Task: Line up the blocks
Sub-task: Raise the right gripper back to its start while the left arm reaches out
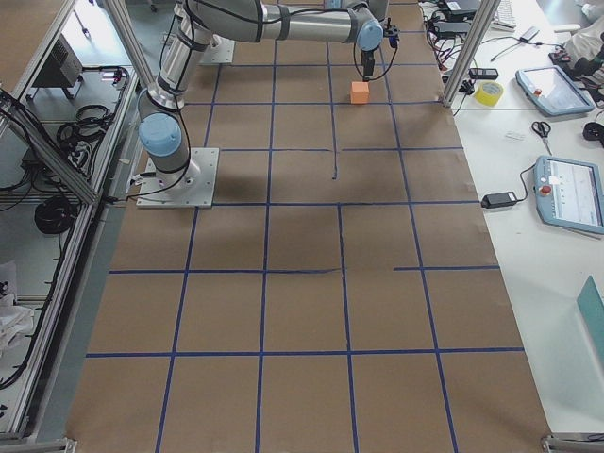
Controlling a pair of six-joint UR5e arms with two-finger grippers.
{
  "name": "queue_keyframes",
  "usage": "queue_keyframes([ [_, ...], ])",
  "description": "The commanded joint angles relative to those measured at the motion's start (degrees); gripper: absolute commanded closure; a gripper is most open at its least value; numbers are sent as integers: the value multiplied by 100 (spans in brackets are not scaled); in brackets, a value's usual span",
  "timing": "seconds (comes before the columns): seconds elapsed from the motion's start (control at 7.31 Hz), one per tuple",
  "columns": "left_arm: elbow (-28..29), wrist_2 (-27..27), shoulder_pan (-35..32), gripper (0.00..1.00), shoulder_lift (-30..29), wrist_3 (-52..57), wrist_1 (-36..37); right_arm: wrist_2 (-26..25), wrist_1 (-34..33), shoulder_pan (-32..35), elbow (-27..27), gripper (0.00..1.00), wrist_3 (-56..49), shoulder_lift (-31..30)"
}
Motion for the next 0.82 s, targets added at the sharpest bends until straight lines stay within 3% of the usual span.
queue_keyframes([
  [0.0,-17,3,0,0,-34,29,0,-29,1149,-1014,84,0,-1555,-926],
  [0.14,35,3,17,0,-130,-84,9,-81,1624,-1420,93,0,-2043,-1287],
  [0.27,1,21,35,0,-296,-67,61,-500,1924,-1702,171,0,-2509,-1621],
  [0.68,97,-14,9,0,-1279,-76,1360,-565,1551,-1775,1346,0,-2373,-2859],
])
